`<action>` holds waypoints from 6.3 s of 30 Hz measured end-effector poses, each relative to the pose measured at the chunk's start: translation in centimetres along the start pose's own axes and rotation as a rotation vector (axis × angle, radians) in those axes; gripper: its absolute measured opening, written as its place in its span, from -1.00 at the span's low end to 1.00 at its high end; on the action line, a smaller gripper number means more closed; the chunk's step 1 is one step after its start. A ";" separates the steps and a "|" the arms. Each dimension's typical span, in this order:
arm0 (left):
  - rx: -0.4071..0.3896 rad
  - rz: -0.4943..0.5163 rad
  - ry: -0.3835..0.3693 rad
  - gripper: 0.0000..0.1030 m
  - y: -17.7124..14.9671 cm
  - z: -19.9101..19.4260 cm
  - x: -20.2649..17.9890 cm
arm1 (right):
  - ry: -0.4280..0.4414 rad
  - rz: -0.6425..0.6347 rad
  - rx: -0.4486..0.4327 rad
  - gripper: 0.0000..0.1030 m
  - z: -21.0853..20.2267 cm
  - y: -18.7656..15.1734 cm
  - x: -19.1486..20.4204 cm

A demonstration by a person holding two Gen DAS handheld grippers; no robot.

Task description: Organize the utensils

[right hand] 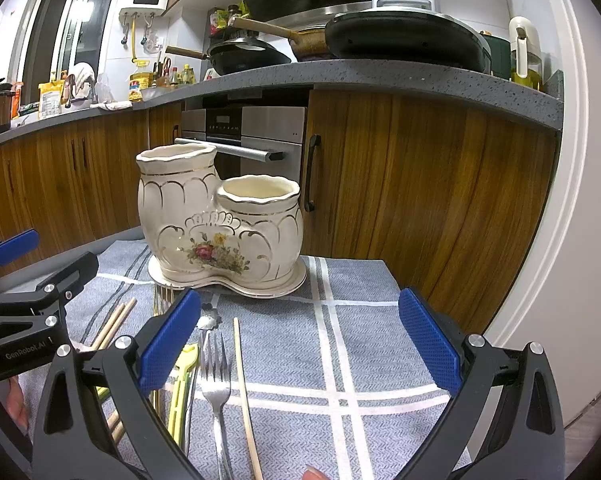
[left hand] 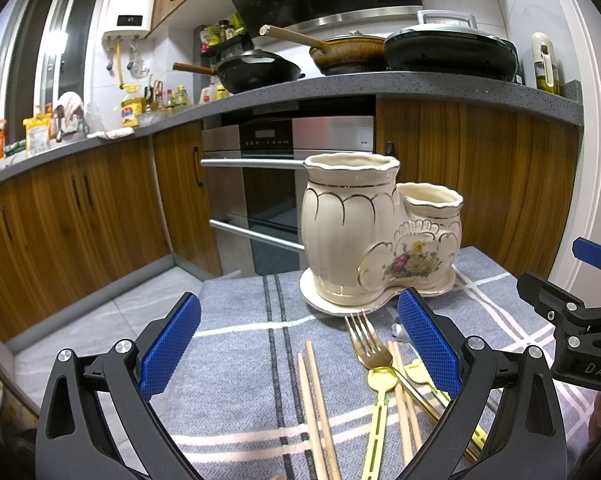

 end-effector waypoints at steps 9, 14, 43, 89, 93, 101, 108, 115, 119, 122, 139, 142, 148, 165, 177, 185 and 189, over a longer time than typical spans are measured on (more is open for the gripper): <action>-0.002 0.013 -0.010 0.90 -0.6 0.8 -0.6 | -0.002 -0.004 0.003 0.90 0.2 -0.2 0.0; 0.002 0.046 0.006 0.90 -0.5 0.5 -0.6 | 0.005 -0.010 0.008 0.90 0.4 -0.3 0.1; 0.389 0.175 0.063 0.43 -5.9 3.6 1.5 | 0.234 -0.114 0.269 0.89 5.1 -3.2 0.5; 0.683 0.193 -0.089 -0.87 -9.1 3.5 -1.0 | 0.363 -0.324 0.640 -0.69 4.3 -9.0 5.9; 0.676 0.192 -0.091 -0.87 -8.9 3.6 -1.0 | 0.369 -0.323 0.635 -0.85 4.4 -9.0 6.3; 0.630 0.150 -0.136 -0.88 -8.7 3.2 -0.5 | 0.453 -0.222 0.557 -0.90 3.4 -7.6 5.8; 0.501 0.101 -0.166 -0.88 -5.7 1.3 0.5 | 0.510 -0.194 0.410 -0.90 1.6 -4.7 5.2; 0.331 0.060 -0.205 -0.88 -0.8 -0.4 1.0 | 0.499 -0.193 0.237 -0.90 -0.3 -1.3 4.6; 0.230 0.015 -0.263 -0.88 2.7 -1.5 0.8 | 0.473 -0.194 0.129 -0.90 -1.3 1.2 3.9; 0.161 0.008 -0.301 -0.88 5.7 -2.0 0.1 | 0.465 -0.195 0.067 -0.90 -1.6 3.7 3.9; -0.100 -0.119 -0.353 -0.88 20.1 4.2 -1.8 | 0.411 0.038 -0.126 -0.90 3.9 18.2 0.1; -0.124 -0.121 -0.311 -0.88 20.6 5.6 -1.8 | 0.401 0.047 -0.134 -0.90 4.9 18.3 0.0; -0.119 -0.106 -0.248 -0.88 19.2 8.6 -1.8 | 0.403 0.050 -0.073 -0.90 7.9 15.9 0.4; 0.045 -0.035 -0.251 -0.87 13.0 8.6 -1.9 | 0.418 0.024 0.072 -0.90 11.1 11.7 1.9; 0.037 -0.033 -0.247 -0.70 12.6 7.8 -1.5 | 0.399 0.019 0.136 -0.90 12.6 10.5 2.3; 0.016 -0.037 -0.251 -0.64 12.8 6.1 -1.2 | 0.373 0.004 0.148 -0.90 13.0 10.0 2.4; 0.024 -0.040 -0.247 -0.59 12.6 5.8 -0.9 | 0.372 0.011 0.153 -0.89 13.0 10.0 2.3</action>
Point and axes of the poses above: each gripper's, at about its wrist camera, not at the fingertips, and z roughly the way its jaws point, x to its left, y to its top, the point moved 9 cm from there along z, roughly the way its jaws point, and after that the axes turned 9 degrees about x, right-handed, at the moved point
